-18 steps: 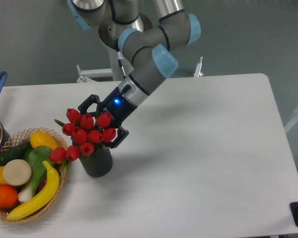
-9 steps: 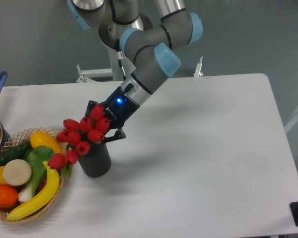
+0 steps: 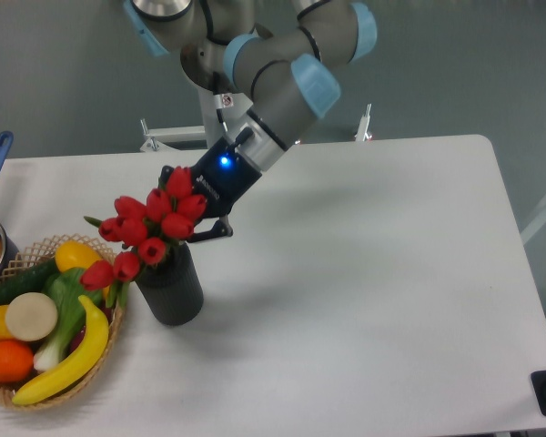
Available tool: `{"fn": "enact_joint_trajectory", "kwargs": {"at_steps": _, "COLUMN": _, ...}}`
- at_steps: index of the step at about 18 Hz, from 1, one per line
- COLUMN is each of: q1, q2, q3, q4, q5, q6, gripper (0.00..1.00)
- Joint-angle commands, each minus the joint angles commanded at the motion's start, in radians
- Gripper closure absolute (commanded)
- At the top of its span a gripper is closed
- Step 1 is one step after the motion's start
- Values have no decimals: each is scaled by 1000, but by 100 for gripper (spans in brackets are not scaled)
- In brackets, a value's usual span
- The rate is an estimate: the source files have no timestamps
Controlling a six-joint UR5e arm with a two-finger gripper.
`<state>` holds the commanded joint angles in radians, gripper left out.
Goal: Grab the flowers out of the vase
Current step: 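Lift the gripped tulips up out of the black vase, then carry the tulip bunch away from the vase over the empty table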
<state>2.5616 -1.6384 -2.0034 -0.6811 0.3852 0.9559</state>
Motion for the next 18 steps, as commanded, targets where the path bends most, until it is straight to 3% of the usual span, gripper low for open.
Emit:
{"fn": "enact_joint_trajectory", "kwargs": {"at_steps": 3, "q1": 25, "q2": 22, "q3": 26, "q4": -2, "q5": -46, "q6": -58, "gripper": 100}}
{"fn": "enact_joint_trajectory", "kwargs": {"at_steps": 12, "q1": 120, "q2": 11, "q3": 167, "q4": -2, "q5": -144, "q6": -249, "gripper": 100}}
{"fn": "enact_joint_trajectory", "kwargs": {"at_steps": 18, "q1": 210, "q2": 5, "q3": 199, "q4": -2, "q5": -158, "q6": -235, "gripper": 100}}
